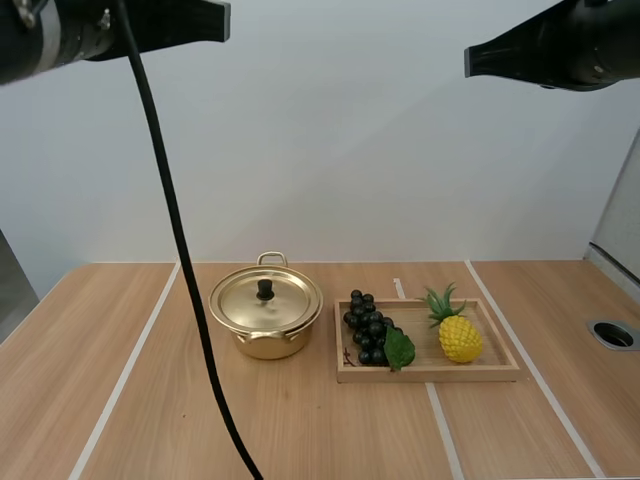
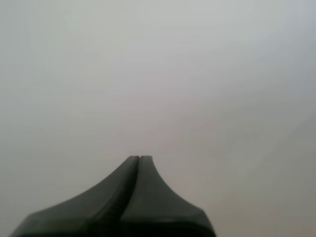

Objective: Open the pot, put the pineapple inside, and close it

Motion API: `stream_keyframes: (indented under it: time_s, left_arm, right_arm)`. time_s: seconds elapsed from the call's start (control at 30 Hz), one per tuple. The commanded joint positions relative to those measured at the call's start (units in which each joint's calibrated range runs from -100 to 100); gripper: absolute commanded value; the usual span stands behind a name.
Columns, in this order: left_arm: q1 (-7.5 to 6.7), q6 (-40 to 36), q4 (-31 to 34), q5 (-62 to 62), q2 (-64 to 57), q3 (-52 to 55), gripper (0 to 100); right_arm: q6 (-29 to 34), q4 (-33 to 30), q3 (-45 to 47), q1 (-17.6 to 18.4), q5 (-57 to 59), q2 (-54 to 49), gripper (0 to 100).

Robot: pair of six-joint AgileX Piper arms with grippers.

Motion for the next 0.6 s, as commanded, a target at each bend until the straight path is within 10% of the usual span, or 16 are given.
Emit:
stream_keyframes:
  time_s: [0.0, 0.57]
  left_arm:
    - [0.08, -0.60, 0.42, 12.68, 6.17, -5.61, 0]
    - [0.08, 7.65, -6.22, 40.28, 27.31, -11.35, 0]
  right_arm:
    - [0.55, -2.65, -7.42, -0.23, 15.93, 6.34, 0]
    - [0.46, -7.06, -12.83, -0.23, 35.34, 23.29, 0]
